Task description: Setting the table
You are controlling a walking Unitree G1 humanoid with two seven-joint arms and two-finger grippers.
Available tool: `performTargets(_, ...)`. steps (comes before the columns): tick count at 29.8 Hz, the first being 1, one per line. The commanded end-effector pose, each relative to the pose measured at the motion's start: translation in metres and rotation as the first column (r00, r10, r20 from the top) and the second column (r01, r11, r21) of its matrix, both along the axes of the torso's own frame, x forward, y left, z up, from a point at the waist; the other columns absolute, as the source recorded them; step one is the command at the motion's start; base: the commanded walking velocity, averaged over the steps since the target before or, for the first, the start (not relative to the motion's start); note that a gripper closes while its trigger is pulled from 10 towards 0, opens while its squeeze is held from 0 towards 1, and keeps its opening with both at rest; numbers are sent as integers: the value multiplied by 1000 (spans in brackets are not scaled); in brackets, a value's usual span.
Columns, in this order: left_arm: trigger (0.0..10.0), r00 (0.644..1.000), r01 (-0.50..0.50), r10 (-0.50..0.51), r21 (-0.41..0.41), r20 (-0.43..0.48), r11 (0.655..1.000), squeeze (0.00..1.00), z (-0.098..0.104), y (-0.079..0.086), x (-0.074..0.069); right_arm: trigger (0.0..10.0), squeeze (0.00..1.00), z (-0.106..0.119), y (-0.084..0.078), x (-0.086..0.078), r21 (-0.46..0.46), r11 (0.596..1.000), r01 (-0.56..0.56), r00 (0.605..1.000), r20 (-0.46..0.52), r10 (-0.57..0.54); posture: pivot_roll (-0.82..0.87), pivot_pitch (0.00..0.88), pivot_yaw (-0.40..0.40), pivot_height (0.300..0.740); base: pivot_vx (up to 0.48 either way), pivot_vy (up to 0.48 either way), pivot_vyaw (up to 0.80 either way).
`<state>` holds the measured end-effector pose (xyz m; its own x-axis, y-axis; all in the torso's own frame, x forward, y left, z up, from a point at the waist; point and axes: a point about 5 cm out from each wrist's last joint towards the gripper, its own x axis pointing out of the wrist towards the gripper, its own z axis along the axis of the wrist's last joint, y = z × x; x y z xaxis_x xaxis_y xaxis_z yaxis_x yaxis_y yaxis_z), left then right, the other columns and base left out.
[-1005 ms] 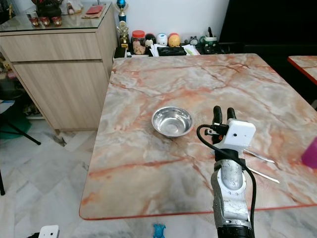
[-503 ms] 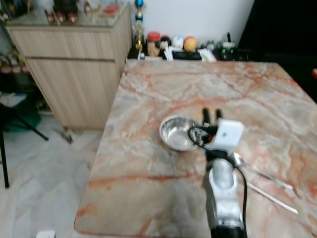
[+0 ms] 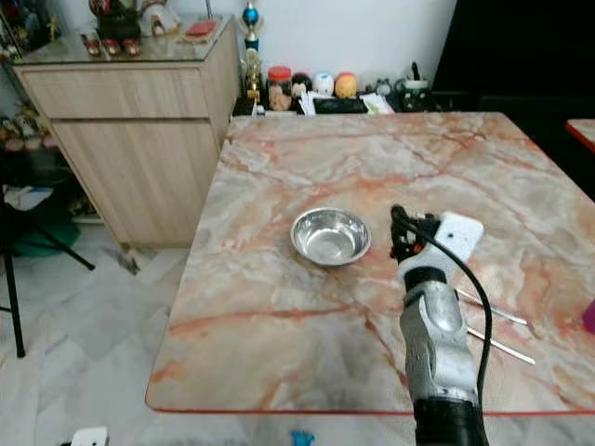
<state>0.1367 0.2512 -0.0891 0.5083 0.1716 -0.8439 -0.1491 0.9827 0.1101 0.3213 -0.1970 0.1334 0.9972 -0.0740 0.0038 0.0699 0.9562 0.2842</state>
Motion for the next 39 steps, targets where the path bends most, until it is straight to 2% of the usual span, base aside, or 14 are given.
performTargets(1, 10000, 1000, 7, -7, -5, -5, 1000, 0, 0, 0, 0, 10000, 384, -2, 5, 8, 8, 999, -52, 997, -52, 52, 25, 13, 4, 736, 0, 0, 0)
performTargets(2, 10000, 1000, 9, -9, -5, -6, 1000, 0, 0, 0, 0, 10000, 384, -2, 6, 10, -3, 998, -65, 996, -66, 65, 23, 13, 6, 736, 0, 0, 0)
performTargets(3, 10000, 1000, 10, -10, -6, -6, 1000, 0, 0, 0, 0, 10000, 0, -4, 8, 13, -2, 997, -79, 993, -89, 79, 22, 13, 7, 736, 0, 0, 0)
performTargets(8, 10000, 1000, 12, -12, -6, -7, 1000, 0, 0, 1, 0, 10000, 0, -9, 10, 23, 23, 995, -95, 981, -167, 98, 31, 13, 6, 736, 0, 0, 0)
performTargets(12, 10000, 1000, 11, -11, -6, -10, 1000, 0, 0, 2, -1, 10000, 0, -14, 16, 30, 9, 988, -157, 962, -226, 155, 33, 13, 7, 736, 0, 0, 0)
performTargets(19, 10000, 1000, 4, -4, -3, -13, 1000, 0, 0, 3, -2, 10000, 0, -20, 13, 31, 46, 991, -123, 958, -256, 131, 35, 17, 5, 736, 0, 0, 0)
performTargets(28, 10000, 1000, 13, -13, -1, -11, 1000, 0, 0, 3, -2, 10000, 0, -17, 5, 29, 71, 995, -73, 971, -222, 87, 36, 18, 3, 736, 0, 0, 0)
performTargets(39, 10000, 1000, 19, -19, -4, -12, 1000, 0, 0, 2, -2, 10000, 0, -25, 12, 30, 137, 985, -102, 958, -254, 135, 41, 15, -2, 736, 0, 0, 0)
